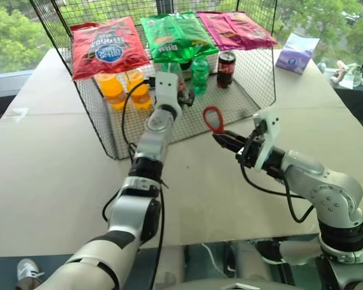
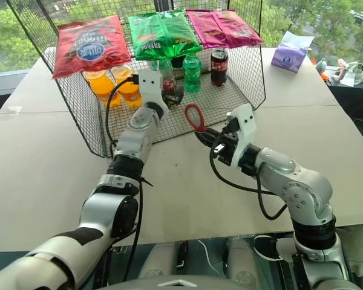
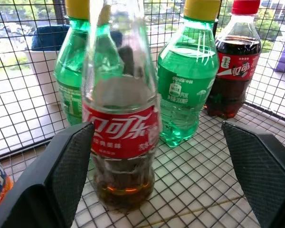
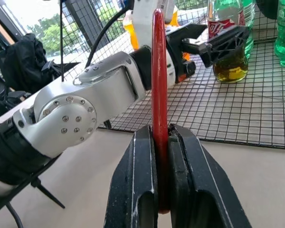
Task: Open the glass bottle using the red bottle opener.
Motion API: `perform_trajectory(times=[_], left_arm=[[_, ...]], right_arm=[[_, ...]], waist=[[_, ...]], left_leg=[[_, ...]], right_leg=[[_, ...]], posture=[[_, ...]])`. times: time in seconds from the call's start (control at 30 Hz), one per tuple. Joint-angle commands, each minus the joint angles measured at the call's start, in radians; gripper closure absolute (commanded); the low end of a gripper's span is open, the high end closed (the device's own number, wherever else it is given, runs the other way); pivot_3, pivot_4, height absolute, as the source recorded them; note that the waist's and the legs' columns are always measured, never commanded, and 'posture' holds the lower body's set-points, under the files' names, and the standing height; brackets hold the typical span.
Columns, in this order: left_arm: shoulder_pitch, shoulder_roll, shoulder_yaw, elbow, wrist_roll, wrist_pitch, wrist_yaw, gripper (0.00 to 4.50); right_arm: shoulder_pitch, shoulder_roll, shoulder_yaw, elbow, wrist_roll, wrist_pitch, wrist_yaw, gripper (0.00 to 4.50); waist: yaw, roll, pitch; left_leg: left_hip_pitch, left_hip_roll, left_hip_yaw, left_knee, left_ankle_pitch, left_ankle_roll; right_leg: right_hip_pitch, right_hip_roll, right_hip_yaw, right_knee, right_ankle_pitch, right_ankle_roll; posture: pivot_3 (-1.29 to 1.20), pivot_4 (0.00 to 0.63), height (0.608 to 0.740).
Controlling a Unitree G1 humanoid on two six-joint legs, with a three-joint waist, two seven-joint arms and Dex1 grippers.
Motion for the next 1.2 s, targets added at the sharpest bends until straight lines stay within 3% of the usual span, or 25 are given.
perform_trajectory(times=[0.03, 0.3, 1.0, 1.1, 1.2], left_arm=[[-0.018, -0.006, -0.005, -0.077, 0.028, 0.036, 0.060, 0.05], [-0.159, -0.004, 0.001, 0.148, 0.092, -0.009, 0.197, 0.05], [-0.360, -0.005, 0.015, 0.552, 0.114, -0.198, 0.316, 0.05], [-0.370, 0.003, 0.017, 0.576, 0.118, -0.223, 0.327, 0.69], [-0.374, 0.008, 0.017, 0.592, 0.119, -0.237, 0.328, 1.94]], right_arm=[[0.020, 0.020, -0.013, -0.061, -0.012, -0.037, -0.021, 4.50], [0.067, 0.072, -0.004, -0.096, -0.045, -0.066, -0.072, 4.50], [0.128, 0.118, 0.010, -0.141, -0.084, -0.081, -0.112, 4.50], [0.127, 0.111, 0.004, -0.142, -0.079, -0.078, -0.113, 4.50], [0.129, 0.106, 0.000, -0.145, -0.075, -0.076, -0.115, 4.50]], waist=[[-0.001, 0.000, 0.000], [0.000, 0.000, 0.000], [-0.001, 0.000, 0.000], [-0.001, 0.000, 0.000], [-0.001, 0.000, 0.000]], left_leg=[[0.000, 0.000, 0.000, 0.000, 0.000, 0.000], [0.000, 0.000, 0.000, 0.000, 0.000, 0.000], [0.000, 0.000, 0.000, 0.000, 0.000, 0.000], [0.000, 0.000, 0.000, 0.000, 0.000, 0.000], [0.000, 0.000, 0.000, 0.000, 0.000, 0.000]], right_leg=[[0.000, 0.000, 0.000, 0.000, 0.000, 0.000], [0.000, 0.000, 0.000, 0.000, 0.000, 0.000], [0.000, 0.001, 0.000, 0.000, 0.000, 0.000], [0.000, 0.001, 0.000, 0.000, 0.000, 0.000], [0.000, 0.001, 0.000, 0.000, 0.000, 0.000]], posture=[[0.00, 0.150, 0.740], [0.00, 0.150, 0.740], [0.00, 0.150, 0.740], [0.00, 0.150, 0.740], [0.00, 0.150, 0.740]])
